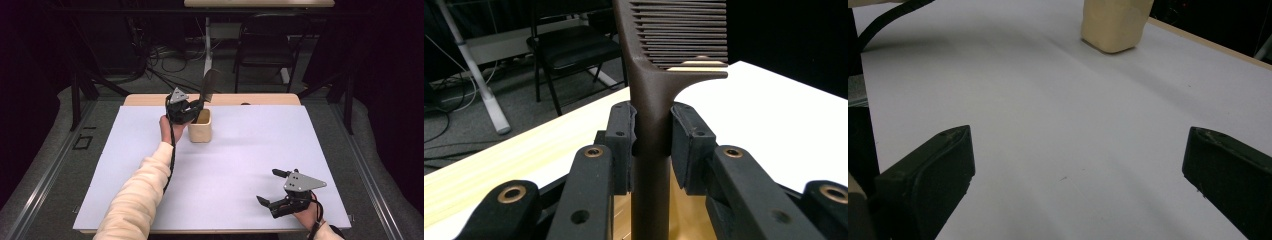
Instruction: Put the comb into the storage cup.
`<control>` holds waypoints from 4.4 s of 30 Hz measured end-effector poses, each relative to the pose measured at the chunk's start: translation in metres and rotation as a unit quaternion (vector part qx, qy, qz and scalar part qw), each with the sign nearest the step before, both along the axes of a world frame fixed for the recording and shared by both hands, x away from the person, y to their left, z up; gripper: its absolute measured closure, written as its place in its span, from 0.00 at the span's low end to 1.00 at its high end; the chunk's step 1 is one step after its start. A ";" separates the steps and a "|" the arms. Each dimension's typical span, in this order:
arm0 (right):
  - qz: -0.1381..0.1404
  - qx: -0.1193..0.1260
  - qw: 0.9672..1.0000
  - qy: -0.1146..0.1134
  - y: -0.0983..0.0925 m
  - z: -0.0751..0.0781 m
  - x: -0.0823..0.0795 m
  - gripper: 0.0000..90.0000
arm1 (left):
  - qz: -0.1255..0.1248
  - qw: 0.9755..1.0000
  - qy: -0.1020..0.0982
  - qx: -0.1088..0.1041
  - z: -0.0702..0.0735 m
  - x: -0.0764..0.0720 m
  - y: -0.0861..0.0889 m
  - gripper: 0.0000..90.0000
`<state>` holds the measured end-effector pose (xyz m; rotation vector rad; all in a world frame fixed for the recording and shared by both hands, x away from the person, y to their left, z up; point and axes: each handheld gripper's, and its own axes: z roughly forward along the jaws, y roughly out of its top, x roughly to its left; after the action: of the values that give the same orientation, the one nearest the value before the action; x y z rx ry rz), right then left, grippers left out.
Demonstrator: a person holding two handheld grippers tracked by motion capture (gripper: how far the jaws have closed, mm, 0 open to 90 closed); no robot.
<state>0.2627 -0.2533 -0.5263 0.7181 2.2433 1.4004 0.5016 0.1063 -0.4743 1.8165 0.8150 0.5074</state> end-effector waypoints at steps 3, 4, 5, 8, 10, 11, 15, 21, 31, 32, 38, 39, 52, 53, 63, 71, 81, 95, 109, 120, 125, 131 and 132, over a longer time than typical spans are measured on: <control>-0.001 0.001 1.000 0.001 0.000 0.000 0.000 0.00 | -0.001 1.000 0.001 0.003 -0.001 0.000 -0.001 0.80; -0.001 0.000 1.000 0.000 0.000 0.000 0.000 0.00 | -0.001 1.000 0.001 0.005 -0.001 0.000 -0.001 0.80; 0.000 0.000 1.000 0.000 0.000 0.000 0.000 0.00 | -0.002 1.000 0.002 0.007 -0.002 0.000 -0.001 0.80; -0.001 0.000 1.000 0.000 0.000 0.000 0.000 0.00 | -0.003 1.000 0.002 0.013 -0.002 0.000 -0.001 0.80; -0.001 0.000 1.000 0.000 0.000 0.000 0.000 0.00 | -0.003 1.000 0.002 0.015 -0.003 0.000 0.000 0.80; -0.001 0.000 1.000 0.000 0.000 0.000 0.000 0.00 | -0.003 1.000 0.002 0.015 -0.003 0.000 -0.001 0.80; -0.001 -0.001 1.000 0.000 0.000 0.000 0.000 0.00 | -0.004 1.000 0.001 0.020 -0.004 0.000 -0.001 0.80; -0.001 -0.001 1.000 0.000 0.000 0.000 0.000 0.00 | -0.007 1.000 0.007 0.030 -0.005 0.000 -0.003 0.80; -0.001 -0.003 1.000 0.001 0.000 0.000 0.000 0.00 | -0.013 0.999 0.010 0.043 -0.006 0.000 -0.005 0.80; -0.001 -0.003 1.000 0.001 0.000 0.000 0.000 0.00 | -0.013 0.999 0.011 0.045 -0.007 0.001 -0.005 0.80; -0.001 -0.004 1.000 0.001 0.000 0.000 0.000 0.00 | -0.014 0.998 0.010 0.056 -0.007 0.001 -0.007 0.80; -0.001 -0.004 1.000 0.001 0.000 0.000 0.000 0.00 | -0.015 0.998 0.009 0.059 -0.007 0.001 -0.008 0.80; 0.000 -0.003 1.000 0.002 0.000 0.000 0.000 0.00 | -0.016 0.997 0.012 0.070 -0.009 0.001 -0.009 0.80; 0.000 -0.003 1.000 0.001 0.000 0.000 0.000 0.00 | -0.016 0.997 0.012 0.071 -0.009 0.001 -0.009 0.80; 0.000 -0.003 1.000 0.002 0.000 0.000 0.000 0.00 | -0.015 0.998 0.011 0.068 -0.007 -0.002 -0.010 0.58; -0.001 -0.004 1.000 0.002 0.000 -0.001 0.001 0.00 | -0.015 0.997 -0.005 0.072 0.012 -0.018 -0.003 0.22; 0.000 -0.005 1.000 0.002 0.001 -0.001 0.001 0.00 | -0.013 0.996 0.003 0.090 0.024 -0.038 0.008 0.07; 0.000 -0.005 1.000 0.003 0.001 0.000 0.000 0.00 | -0.012 0.992 0.019 0.120 0.025 -0.071 0.017 0.00; 0.002 -0.006 1.000 0.006 0.001 -0.001 0.001 0.00 | 0.004 0.993 0.032 0.111 0.006 -0.085 0.035 0.00; 0.002 -0.007 1.000 0.005 0.001 -0.001 0.000 0.00 | 0.005 0.992 0.029 0.125 -0.005 -0.098 0.038 0.00; 0.003 -0.007 1.000 0.005 0.002 -0.001 0.000 0.00 | 0.009 0.991 0.029 0.129 -0.008 -0.107 0.041 0.00; 0.003 -0.006 1.000 0.006 0.002 -0.001 0.000 0.00 | 0.011 0.990 0.027 0.135 -0.011 -0.119 0.045 0.00; 0.003 -0.007 1.000 0.006 0.002 -0.001 0.000 0.00 | 0.010 0.990 0.027 0.135 -0.011 -0.120 0.046 0.00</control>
<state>0.2625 -0.2516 -0.5269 0.7172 2.2638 1.3860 0.3811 0.1518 -0.4856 2.0797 0.8336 0.6077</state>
